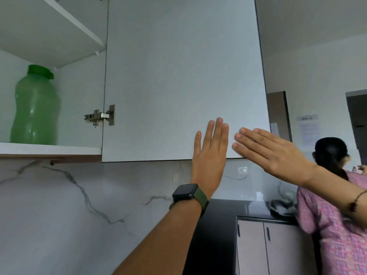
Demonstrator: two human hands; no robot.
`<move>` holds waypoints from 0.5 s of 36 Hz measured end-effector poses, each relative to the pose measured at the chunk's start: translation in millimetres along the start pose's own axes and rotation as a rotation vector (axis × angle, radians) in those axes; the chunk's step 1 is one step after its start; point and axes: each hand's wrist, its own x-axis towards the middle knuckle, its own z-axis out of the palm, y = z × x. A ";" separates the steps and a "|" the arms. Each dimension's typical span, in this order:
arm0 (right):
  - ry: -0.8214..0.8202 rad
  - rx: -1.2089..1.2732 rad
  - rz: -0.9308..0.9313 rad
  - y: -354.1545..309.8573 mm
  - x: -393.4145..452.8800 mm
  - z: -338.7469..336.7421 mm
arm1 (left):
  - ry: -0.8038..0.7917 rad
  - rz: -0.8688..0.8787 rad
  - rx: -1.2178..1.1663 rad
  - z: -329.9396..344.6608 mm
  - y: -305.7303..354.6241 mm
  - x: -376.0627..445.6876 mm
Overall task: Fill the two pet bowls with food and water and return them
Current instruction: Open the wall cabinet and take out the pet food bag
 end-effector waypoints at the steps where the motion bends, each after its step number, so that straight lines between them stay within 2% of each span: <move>1: 0.016 0.018 0.018 -1.4 -1.3 4.4 | -0.025 -0.003 -0.002 5.3 1.0 -0.1; 9: 0.097 0.073 0.142 -15.1 -5.2 24.7 | -0.209 0.025 0.058 12.0 1.8 2.9; 12: 0.028 0.098 0.209 -29.0 -0.1 20.4 | -0.267 0.064 0.048 -2.1 -2.6 3.9; 14: -0.036 0.176 0.237 -43.9 7.6 12.9 | -0.416 0.114 -0.008 -13.1 -9.8 2.0; 16: -0.018 0.279 0.262 -60.6 22.4 3.1 | -0.474 0.084 -0.047 -26.2 -23.5 -1.9; 18: 0.071 0.369 0.290 -76.2 44.4 -6.3 | -0.435 -0.025 -0.101 -40.4 -41.1 -9.0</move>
